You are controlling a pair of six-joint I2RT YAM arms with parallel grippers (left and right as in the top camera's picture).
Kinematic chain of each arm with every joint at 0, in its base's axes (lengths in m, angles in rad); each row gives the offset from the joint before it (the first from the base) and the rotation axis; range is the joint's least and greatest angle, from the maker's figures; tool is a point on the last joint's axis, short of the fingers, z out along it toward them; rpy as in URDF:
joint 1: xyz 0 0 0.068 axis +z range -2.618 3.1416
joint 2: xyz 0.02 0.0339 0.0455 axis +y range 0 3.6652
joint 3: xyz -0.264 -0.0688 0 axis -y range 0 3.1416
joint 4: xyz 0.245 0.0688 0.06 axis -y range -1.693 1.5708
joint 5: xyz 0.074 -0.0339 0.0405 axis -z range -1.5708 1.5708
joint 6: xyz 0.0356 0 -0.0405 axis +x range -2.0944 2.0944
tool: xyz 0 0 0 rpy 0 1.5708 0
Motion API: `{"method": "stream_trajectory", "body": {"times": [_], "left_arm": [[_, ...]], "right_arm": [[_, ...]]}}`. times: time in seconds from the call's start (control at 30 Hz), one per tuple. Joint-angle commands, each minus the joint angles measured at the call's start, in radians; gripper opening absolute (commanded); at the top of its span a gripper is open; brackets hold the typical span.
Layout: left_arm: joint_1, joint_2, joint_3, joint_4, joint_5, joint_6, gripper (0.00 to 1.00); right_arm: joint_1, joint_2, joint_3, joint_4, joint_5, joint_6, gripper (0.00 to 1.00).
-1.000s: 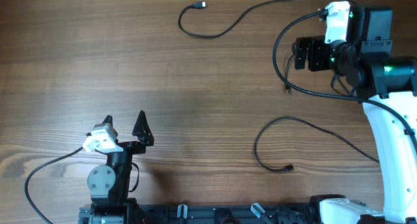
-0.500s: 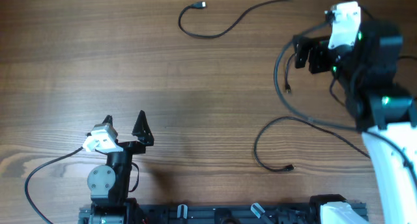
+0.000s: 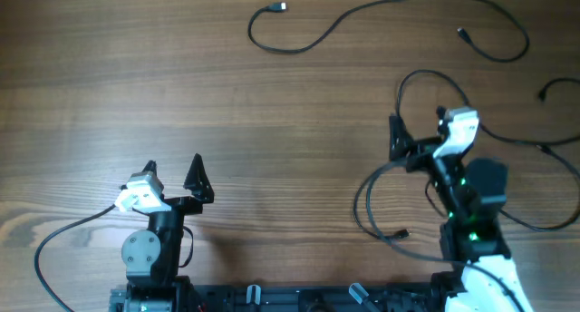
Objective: Untangle cables
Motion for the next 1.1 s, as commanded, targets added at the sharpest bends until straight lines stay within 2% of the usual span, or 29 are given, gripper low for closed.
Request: {"method": "stream_trajectory", "body": {"times": [0.0, 0.2, 0.67, 0.83, 1.07], "left_arm": [[0.007, -0.007, -0.006, -0.001, 0.015, 0.020, 1.00], [0.007, -0.007, -0.006, -0.001, 0.015, 0.021, 1.00], [0.007, -0.007, -0.006, -0.001, 0.015, 0.020, 1.00], [0.007, -0.007, -0.006, -0.001, 0.015, 0.020, 1.00], [0.007, -0.007, -0.006, -0.001, 0.015, 0.020, 1.00]], "right_arm": [[0.003, -0.084, -0.104, 0.030, -0.016, 0.020, 1.00], [0.003, -0.243, -0.180, -0.037, 0.003, 0.018, 1.00], [0.003, -0.682, -0.240, -0.394, 0.101, 0.001, 1.00], [0.003, -0.811, -0.240, -0.400, 0.101, -0.111, 1.00], [0.003, -0.821, -0.240, -0.399, 0.102, -0.173, 1.00]]}}
